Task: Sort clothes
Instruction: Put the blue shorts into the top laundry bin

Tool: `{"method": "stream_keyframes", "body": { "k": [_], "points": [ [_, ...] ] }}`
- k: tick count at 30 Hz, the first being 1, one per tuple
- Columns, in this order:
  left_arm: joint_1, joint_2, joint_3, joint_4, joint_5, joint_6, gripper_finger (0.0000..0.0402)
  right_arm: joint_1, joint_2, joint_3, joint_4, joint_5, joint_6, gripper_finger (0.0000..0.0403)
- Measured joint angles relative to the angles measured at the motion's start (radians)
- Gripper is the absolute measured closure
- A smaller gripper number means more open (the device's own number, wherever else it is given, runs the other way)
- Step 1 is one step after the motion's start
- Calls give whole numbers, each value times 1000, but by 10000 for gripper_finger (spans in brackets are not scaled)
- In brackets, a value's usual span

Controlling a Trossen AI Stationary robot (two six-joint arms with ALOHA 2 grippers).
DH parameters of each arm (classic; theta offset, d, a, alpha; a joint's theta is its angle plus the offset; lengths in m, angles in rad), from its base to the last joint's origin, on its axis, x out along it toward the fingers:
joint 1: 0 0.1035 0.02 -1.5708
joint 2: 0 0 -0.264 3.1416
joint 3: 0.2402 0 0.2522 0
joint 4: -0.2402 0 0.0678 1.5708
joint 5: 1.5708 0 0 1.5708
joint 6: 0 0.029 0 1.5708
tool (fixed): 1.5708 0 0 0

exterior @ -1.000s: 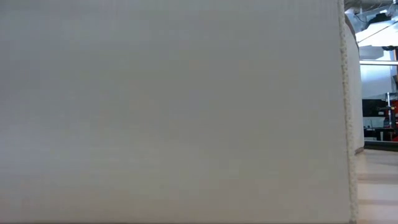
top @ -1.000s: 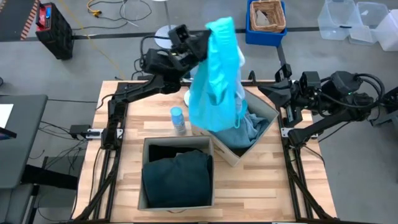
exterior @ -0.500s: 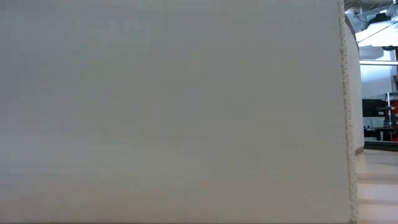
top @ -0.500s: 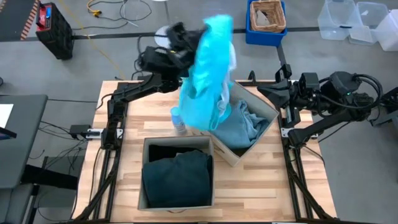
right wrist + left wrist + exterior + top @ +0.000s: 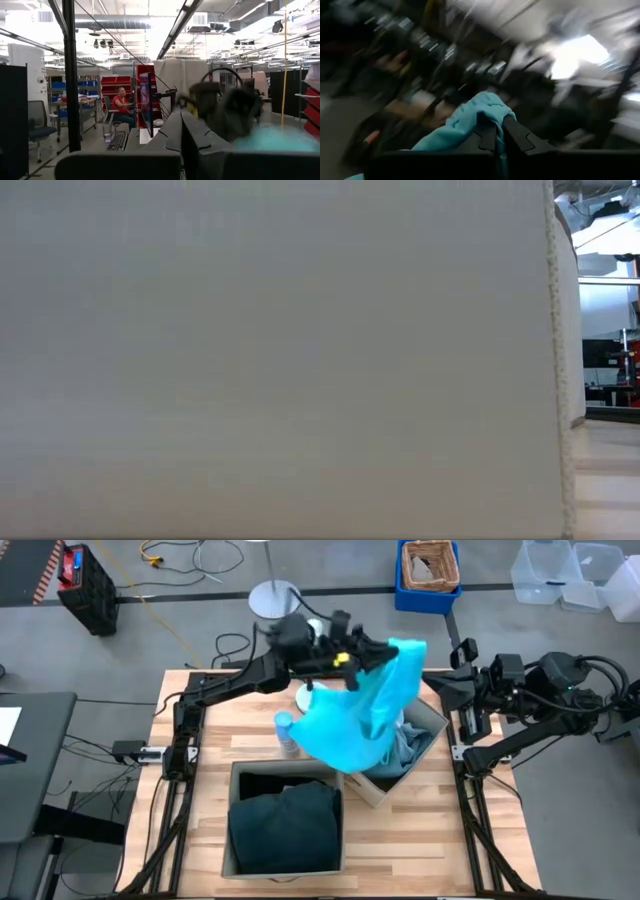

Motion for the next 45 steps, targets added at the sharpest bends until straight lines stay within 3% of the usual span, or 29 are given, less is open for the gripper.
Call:
{"method": "stream_keyframes", "body": {
  "k": [5,9,29,39,45],
  "points": [
    [-5,0,-1,-295,-112,76,401,1,-5,0,-2,0,-7,388],
    [-6,24,0,-491,-126,44,401,0,-6,0,-2,0,-17,388],
    [-91,256,-2,-1027,-184,17,394,-1,-5,0,-28,0,-14,388],
    [-114,306,-1,-1056,-189,37,381,-14,-5,0,-43,1,-6,388],
    [-116,283,18,-993,-147,68,310,-14,-5,0,-51,1,0,388]
  ]
}}
